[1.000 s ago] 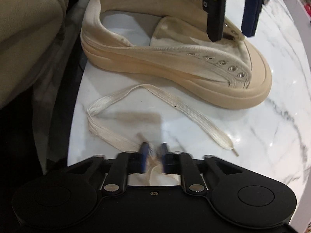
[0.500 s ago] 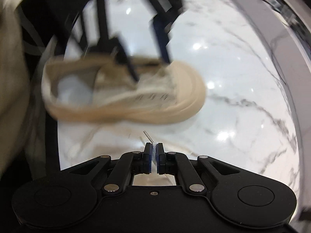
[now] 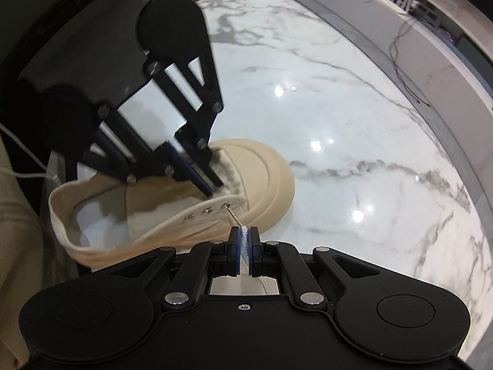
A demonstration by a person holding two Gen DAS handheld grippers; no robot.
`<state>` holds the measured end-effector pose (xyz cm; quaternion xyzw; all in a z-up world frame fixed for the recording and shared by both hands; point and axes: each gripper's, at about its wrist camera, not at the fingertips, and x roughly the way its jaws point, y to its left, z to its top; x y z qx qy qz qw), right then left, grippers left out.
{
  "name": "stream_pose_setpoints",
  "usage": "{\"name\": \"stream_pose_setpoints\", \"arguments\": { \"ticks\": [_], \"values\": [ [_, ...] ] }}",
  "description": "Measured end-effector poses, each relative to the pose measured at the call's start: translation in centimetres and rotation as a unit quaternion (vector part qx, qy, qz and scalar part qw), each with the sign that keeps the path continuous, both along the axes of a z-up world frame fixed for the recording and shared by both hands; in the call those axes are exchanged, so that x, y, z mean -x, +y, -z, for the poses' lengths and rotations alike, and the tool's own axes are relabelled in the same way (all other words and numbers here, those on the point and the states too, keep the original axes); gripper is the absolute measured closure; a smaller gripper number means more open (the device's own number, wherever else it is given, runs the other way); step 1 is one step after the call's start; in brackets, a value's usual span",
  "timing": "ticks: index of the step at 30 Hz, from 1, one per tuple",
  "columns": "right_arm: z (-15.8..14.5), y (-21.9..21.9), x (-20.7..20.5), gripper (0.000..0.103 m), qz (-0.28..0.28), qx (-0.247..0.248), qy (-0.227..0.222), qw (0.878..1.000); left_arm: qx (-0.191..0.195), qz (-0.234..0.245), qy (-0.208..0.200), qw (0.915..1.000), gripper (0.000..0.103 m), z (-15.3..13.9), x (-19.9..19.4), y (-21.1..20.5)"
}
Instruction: Lace up shoes with both hands
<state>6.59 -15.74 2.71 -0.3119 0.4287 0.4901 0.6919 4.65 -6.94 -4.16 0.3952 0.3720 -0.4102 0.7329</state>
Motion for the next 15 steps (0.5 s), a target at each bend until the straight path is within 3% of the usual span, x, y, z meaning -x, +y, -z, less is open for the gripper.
{"name": "stream_pose_setpoints", "arguments": {
  "ticks": [7, 15],
  "values": [
    [2.0, 0.6, 1.9, 0.1, -0.002, -0.004, 0.007, 1.0, 0.033, 0.002, -0.004, 0.9995, 0.103, -0.3, 0.0, 0.2],
    [2.3, 1.0, 2.7, 0.1, 0.0, -0.006, 0.008, 1.0, 0.021, 0.0, -0.005, 0.9998, 0.103, 0.0, 0.0, -0.1]
  ]
}}
